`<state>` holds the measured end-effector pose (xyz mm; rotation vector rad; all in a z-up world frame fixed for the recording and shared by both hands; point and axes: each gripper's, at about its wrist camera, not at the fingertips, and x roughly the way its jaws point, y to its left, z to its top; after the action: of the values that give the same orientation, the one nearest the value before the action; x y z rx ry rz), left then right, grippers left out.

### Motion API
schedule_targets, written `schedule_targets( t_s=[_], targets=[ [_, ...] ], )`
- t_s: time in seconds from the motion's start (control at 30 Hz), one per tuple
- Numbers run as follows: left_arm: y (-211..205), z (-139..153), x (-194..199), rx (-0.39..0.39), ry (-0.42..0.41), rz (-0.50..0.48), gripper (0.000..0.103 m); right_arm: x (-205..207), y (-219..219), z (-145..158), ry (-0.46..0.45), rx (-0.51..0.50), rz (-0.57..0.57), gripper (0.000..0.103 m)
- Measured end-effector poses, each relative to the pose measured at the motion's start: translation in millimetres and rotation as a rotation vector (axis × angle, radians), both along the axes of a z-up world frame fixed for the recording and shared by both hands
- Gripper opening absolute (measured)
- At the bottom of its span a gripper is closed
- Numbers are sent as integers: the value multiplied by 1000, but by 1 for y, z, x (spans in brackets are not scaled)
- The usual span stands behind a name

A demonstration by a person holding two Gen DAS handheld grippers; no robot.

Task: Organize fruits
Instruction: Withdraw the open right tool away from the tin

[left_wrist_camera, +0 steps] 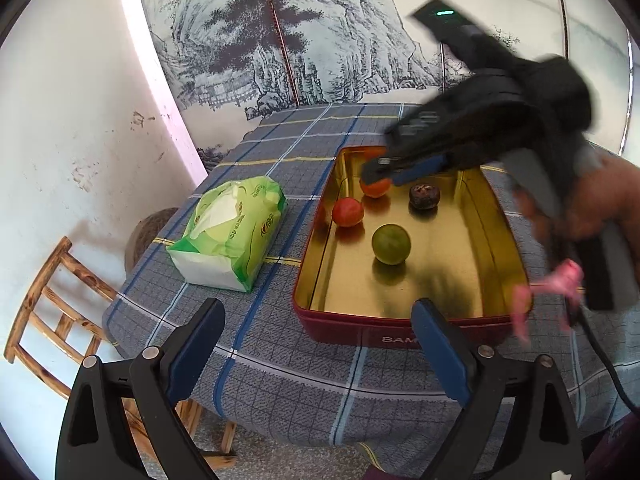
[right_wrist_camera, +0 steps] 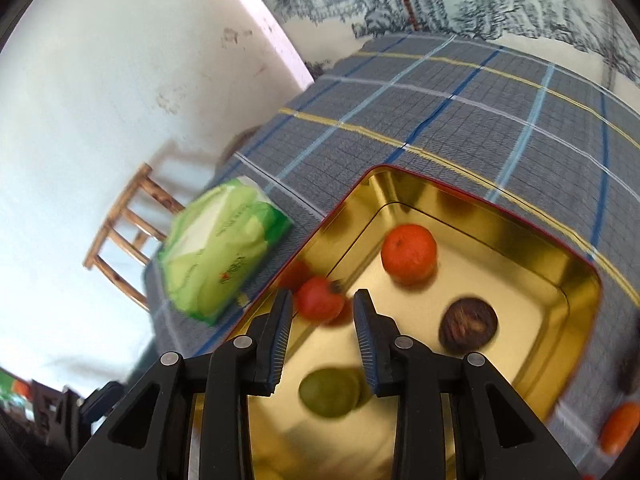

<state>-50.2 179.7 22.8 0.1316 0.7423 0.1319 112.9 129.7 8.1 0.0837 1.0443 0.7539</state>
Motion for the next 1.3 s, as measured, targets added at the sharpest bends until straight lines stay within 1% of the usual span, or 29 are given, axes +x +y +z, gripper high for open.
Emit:
schedule_targets(
  t_s=[0.07,0.17,0.2,0.3,0.4,0.53,0.67,0.73,0.83,0.93,0.97,1.1,1.17,1.27,1.3],
  targets=[
    [-6,5,-4,9,-7,-6,94,-20,-22,8,-33,26,-16,37],
    [-19,11,-10,20,-23,-14,95,-56,-65,18,-91,68,-37,48],
    [-24,13,-10,22,-24,-20,96,-70,-81,20,-116,67,-51,50],
    [-41,16,-14,32,-31,-40,96,-102,-129,22,-186,33,-93,54],
    [-61,15,-14,53,-20,-70,96,-125,-180,20,-221,-13,-162,55],
    [-87,15,-16,88,-10,-113,96,-140,-250,11,-230,-41,-293,58],
    [-113,13,-18,132,-7,-155,96,-143,-301,2,-238,-86,-401,60],
    [-126,10,-15,157,0,-181,96,-145,-325,-3,-237,-104,-444,64],
    [-144,8,-8,166,19,-222,96,-142,-353,-7,-229,-106,-501,69],
    [-162,7,0,162,40,-273,96,-140,-376,-10,-228,-109,-550,77],
    [-167,6,3,156,46,-289,96,-138,-381,-11,-224,-108,-562,78],
    [-184,5,20,94,80,-359,96,-130,-393,-17,-212,-135,-585,79],
    [-190,4,33,66,93,-379,96,-126,-393,-23,-206,-134,-589,80],
    [-196,-3,53,31,115,-380,96,-121,-393,-39,-165,-104,-587,83],
    [-197,-7,63,10,128,-376,95,-122,-392,-42,-167,-106,-587,84]
  ],
)
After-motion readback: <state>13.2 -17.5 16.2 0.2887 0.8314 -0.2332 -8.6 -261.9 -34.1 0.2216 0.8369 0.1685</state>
